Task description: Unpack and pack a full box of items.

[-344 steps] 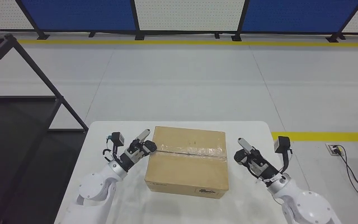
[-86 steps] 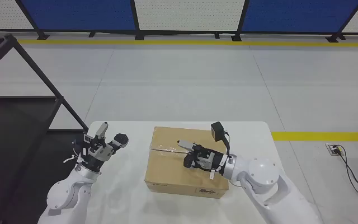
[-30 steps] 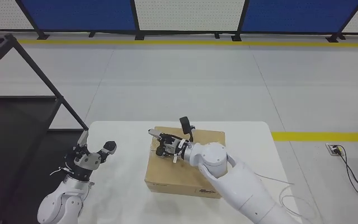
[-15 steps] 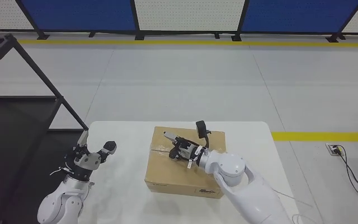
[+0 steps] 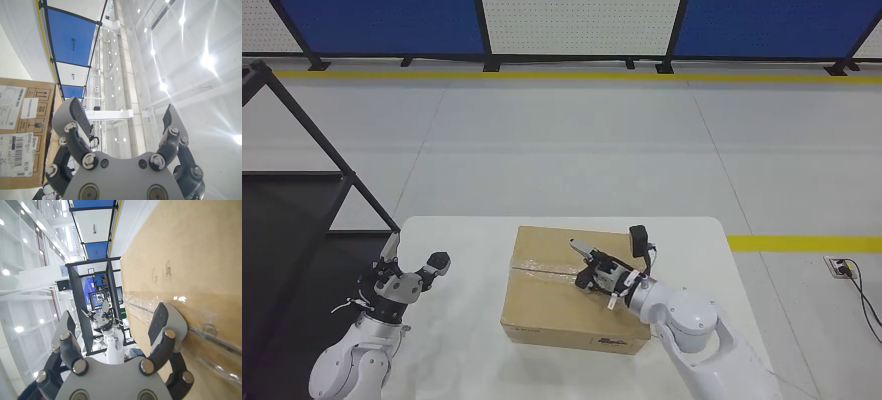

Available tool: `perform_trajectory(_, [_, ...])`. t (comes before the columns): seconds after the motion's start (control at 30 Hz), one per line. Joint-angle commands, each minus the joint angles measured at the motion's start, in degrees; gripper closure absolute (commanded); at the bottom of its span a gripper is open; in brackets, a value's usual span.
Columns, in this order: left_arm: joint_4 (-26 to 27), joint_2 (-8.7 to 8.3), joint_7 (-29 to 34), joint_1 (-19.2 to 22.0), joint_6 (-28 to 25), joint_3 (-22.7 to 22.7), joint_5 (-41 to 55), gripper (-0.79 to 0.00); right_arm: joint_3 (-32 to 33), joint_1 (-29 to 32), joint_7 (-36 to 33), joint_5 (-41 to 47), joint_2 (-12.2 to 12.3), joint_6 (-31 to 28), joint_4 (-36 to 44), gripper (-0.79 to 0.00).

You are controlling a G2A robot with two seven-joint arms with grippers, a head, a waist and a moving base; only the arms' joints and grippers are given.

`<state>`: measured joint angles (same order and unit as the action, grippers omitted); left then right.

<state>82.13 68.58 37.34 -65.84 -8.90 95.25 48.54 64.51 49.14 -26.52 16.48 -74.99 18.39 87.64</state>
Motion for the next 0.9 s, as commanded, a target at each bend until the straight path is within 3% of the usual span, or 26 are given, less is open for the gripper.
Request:
perform_trajectory(0.0, [0.0, 0.0, 0.0, 0.0, 0.0, 0.0, 0.0, -0.785, 1.57, 1.82, 0.42, 0.1, 0.3, -0.44, 1.28, -0.785])
perform_trajectory(0.87, [0.0, 0.0, 0.0, 0.0, 0.0, 0.0, 0.0, -0.785, 20.38, 25.26, 12.3, 3.33, 2.58, -7.24, 18.46, -0.785])
